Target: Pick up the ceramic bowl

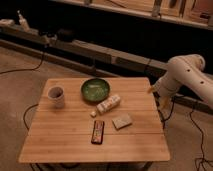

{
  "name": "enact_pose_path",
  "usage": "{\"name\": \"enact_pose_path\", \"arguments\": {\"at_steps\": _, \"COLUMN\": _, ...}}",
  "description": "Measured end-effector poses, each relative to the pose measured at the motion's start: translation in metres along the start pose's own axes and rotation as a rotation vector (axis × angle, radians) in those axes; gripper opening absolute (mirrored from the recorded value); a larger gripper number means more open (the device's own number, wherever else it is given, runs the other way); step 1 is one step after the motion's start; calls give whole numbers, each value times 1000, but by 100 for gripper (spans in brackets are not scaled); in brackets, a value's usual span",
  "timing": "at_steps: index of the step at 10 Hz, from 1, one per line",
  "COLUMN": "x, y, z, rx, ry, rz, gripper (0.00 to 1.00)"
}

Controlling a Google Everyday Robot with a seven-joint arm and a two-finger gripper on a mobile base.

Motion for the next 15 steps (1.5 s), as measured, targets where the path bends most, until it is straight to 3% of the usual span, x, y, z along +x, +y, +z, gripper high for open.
{"name": "enact_pose_path", "arguments": {"at_steps": 2, "x": -6, "y": -3, "z": 10, "rx": -28, "ry": 12, "rz": -166, "gripper": 65}}
{"name": "enact_pose_path", "arguments": {"at_steps": 3, "x": -7, "y": -3, "z": 12, "rx": -35, "ry": 15, "rz": -202, "gripper": 65}}
{"name": "enact_pose_path", "arguments": {"at_steps": 7, "x": -6, "y": -4, "z": 12, "rx": -27, "ry": 16, "rz": -220, "gripper": 65}}
{"name": "enact_pose_path", "arguments": {"at_steps": 9, "x": -2, "y": -12, "z": 11, "rx": 32, "ry": 19, "rz": -285, "gripper": 65}}
{"name": "enact_pose_path", "arguments": {"at_steps": 12, "x": -6, "y": -27, "z": 9, "rx": 164, "ry": 5, "rz": -522, "gripper": 65}}
{"name": "enact_pose_path", "arguments": {"at_steps": 15, "x": -13, "y": -33, "z": 8, "rx": 235, "ry": -8, "rz": -668, "gripper": 65}}
